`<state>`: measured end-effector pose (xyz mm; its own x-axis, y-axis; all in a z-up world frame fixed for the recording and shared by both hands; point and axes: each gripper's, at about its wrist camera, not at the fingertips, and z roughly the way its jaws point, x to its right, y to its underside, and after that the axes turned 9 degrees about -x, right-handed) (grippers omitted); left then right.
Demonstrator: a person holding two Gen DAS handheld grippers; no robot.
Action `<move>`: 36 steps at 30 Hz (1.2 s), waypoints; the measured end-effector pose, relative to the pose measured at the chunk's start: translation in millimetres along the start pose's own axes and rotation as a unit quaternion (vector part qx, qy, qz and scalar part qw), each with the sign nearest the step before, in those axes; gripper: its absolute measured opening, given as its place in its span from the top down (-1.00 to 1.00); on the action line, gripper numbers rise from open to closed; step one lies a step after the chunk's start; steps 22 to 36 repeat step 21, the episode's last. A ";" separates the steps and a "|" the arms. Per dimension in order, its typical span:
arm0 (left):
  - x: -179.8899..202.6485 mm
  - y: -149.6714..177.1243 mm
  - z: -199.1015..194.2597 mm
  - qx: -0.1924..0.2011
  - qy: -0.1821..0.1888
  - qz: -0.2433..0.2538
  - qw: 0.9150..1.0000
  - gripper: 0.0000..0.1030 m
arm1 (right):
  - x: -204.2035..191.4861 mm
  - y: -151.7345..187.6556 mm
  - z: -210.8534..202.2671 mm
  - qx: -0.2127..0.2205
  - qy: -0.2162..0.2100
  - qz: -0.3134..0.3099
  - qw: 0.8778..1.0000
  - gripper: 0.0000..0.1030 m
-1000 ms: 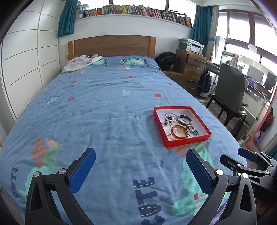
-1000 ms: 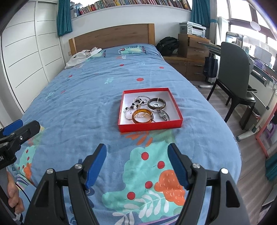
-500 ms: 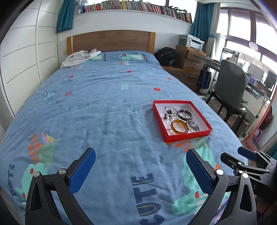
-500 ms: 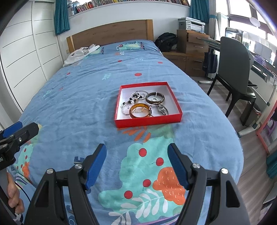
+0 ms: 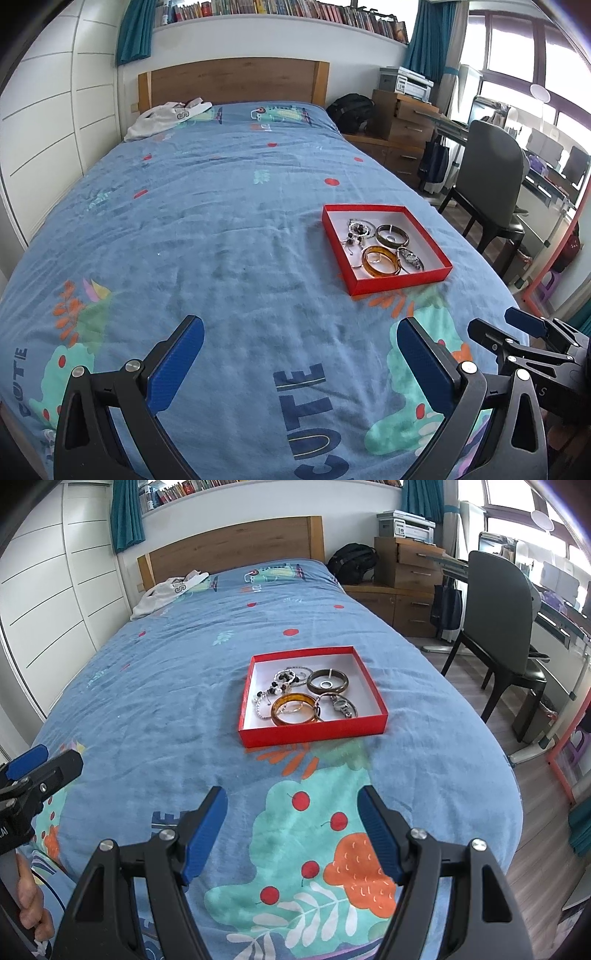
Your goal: Organize jewelry
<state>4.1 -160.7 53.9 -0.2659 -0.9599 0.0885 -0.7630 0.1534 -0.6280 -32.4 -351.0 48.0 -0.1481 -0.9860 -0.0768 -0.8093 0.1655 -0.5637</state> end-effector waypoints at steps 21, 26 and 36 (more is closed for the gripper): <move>2.9 3.9 7.5 -0.016 0.006 -0.007 1.000 -0.99 | 3.7 0.6 9.2 0.000 0.001 0.005 1.000 -0.40; 2.9 3.9 7.5 -0.016 0.006 -0.007 1.000 -0.99 | 3.7 0.6 9.2 0.000 0.001 0.005 1.000 -0.40; 2.9 3.9 7.5 -0.016 0.006 -0.007 1.000 -0.99 | 3.7 0.6 9.2 0.000 0.001 0.005 1.000 -0.40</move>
